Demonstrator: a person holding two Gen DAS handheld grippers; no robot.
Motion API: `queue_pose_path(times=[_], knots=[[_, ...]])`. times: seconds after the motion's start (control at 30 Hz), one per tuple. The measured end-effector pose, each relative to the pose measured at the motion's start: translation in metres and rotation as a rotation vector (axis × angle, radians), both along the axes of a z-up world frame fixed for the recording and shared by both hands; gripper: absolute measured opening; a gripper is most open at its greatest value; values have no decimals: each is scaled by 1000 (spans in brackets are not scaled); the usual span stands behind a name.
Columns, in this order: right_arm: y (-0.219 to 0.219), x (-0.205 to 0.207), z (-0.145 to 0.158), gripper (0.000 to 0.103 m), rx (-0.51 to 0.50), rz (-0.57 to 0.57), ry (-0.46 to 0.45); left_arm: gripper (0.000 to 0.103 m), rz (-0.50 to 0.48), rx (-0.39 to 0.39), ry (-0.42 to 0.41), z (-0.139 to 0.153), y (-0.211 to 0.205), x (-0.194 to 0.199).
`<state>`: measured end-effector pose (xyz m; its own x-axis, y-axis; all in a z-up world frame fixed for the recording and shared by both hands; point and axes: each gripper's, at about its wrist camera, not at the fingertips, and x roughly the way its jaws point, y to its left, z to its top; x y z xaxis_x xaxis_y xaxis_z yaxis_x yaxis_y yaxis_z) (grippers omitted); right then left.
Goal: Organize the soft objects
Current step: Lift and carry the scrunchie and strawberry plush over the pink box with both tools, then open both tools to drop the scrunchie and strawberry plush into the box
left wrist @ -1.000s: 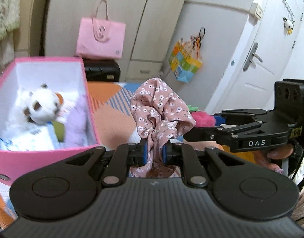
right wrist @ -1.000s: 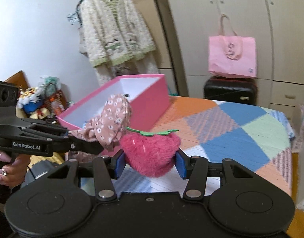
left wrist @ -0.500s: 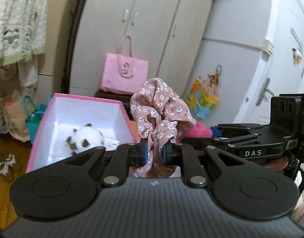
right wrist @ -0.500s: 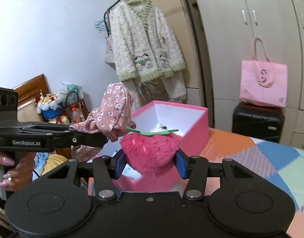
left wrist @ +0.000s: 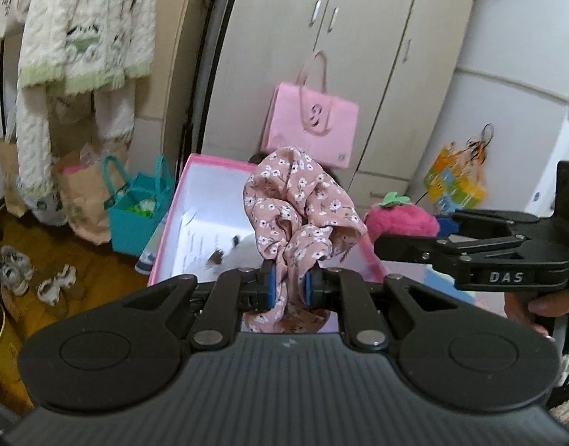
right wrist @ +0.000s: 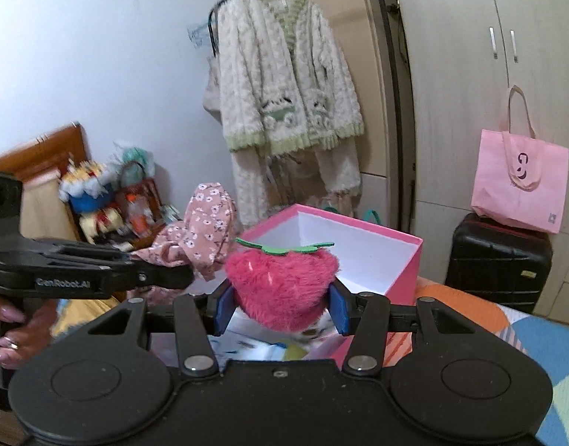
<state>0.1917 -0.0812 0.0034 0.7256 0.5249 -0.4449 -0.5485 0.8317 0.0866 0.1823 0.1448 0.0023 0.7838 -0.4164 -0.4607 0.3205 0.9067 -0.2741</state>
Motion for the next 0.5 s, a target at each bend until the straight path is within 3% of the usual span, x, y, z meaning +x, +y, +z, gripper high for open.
queue_pose_path(times=[0.2,0.5], knots=[[22,27,-16,56,-133,-5,32,13,36,59,34,-17,3,16],[40,50,-34,57,-291,-48,20,15,9,131,45,-22,-7,32]])
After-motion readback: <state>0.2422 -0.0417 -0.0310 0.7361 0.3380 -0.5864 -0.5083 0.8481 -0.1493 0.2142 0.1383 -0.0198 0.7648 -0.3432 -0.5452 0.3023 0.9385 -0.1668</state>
